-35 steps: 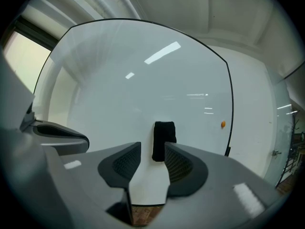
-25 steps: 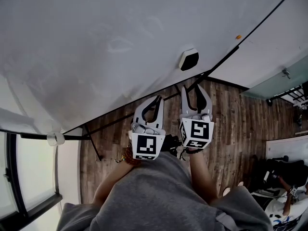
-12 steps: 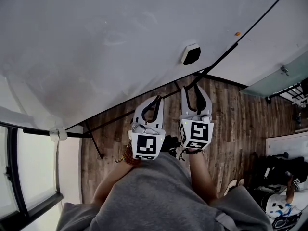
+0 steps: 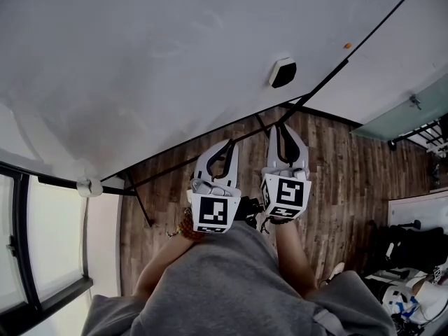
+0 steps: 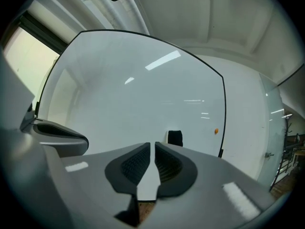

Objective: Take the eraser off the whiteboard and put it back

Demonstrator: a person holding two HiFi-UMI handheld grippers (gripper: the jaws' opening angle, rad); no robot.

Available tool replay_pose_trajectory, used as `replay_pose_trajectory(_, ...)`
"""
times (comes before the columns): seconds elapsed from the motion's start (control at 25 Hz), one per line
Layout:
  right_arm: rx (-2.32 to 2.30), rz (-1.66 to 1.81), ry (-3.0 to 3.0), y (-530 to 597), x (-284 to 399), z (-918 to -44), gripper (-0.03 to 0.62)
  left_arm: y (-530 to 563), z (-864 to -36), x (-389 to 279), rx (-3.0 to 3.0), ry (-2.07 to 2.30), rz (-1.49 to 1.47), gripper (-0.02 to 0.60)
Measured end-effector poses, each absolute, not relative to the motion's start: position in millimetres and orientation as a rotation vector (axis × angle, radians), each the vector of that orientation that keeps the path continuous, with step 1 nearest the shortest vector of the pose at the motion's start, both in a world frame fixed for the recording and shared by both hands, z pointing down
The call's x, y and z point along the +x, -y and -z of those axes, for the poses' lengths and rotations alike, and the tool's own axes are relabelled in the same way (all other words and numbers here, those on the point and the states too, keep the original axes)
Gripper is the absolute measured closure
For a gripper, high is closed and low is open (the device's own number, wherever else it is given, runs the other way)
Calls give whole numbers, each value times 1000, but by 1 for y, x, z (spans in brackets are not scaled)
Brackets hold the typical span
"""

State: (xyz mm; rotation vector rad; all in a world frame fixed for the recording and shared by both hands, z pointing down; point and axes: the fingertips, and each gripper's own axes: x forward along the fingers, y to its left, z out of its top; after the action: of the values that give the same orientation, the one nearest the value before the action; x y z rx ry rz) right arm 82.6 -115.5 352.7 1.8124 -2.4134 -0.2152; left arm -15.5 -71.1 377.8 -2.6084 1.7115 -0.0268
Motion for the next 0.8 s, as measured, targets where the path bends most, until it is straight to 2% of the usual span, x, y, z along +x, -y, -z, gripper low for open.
replay_pose_trajectory(0.08,1817,236,2407,109,82,-351,582,66,-378,-15,-2609,-1710,25,574)
replay_pose_trajectory(0.8,1846,241,2366,63,90,-362,585,22,-390,-12,-2624,-1696,60,574)
